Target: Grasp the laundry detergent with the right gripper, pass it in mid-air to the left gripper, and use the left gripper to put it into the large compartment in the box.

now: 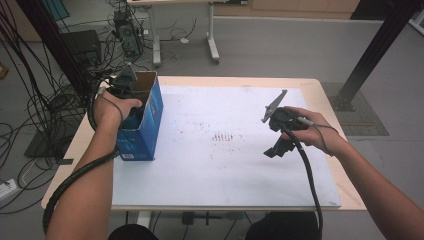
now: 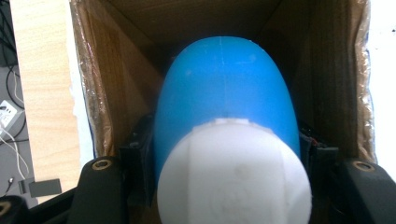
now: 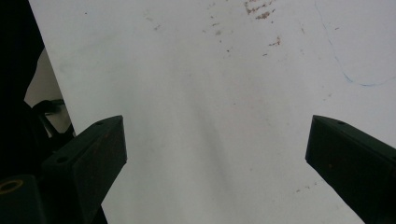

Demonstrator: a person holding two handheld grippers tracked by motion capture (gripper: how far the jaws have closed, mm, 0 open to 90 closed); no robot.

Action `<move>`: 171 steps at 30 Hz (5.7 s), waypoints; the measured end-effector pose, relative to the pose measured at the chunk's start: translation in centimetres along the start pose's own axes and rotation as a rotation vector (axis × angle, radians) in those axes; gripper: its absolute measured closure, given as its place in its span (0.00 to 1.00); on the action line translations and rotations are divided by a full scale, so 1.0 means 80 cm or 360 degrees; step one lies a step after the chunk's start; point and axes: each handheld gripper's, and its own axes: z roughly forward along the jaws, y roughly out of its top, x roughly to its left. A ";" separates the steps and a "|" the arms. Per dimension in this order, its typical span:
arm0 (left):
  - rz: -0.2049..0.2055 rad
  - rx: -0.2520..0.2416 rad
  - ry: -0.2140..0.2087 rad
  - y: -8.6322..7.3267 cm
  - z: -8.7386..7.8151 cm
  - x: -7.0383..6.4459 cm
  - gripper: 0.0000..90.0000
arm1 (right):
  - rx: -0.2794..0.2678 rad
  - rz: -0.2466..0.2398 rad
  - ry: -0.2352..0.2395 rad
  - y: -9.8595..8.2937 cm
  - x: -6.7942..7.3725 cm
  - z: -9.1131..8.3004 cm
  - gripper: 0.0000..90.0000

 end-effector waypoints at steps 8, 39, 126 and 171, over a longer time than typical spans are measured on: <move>-0.0006 0.0000 -0.0001 0.000 0.000 0.000 0.42 | -0.0006 0.0002 0.0003 -0.001 0.000 0.000 0.06; 0.0014 0.0003 0.0014 0.002 0.000 0.000 0.39 | -0.0017 0.0000 -0.0017 -0.001 -0.001 -0.001 0.06; 0.0601 -0.0158 -0.0249 0.063 -0.129 -0.191 0.08 | 0.0014 0.0059 -0.0031 -0.004 0.002 -0.008 0.06; 0.0648 0.0014 -0.0394 0.075 0.039 -0.278 0.10 | 0.0044 0.0105 0.0004 0.013 -0.026 -0.053 0.05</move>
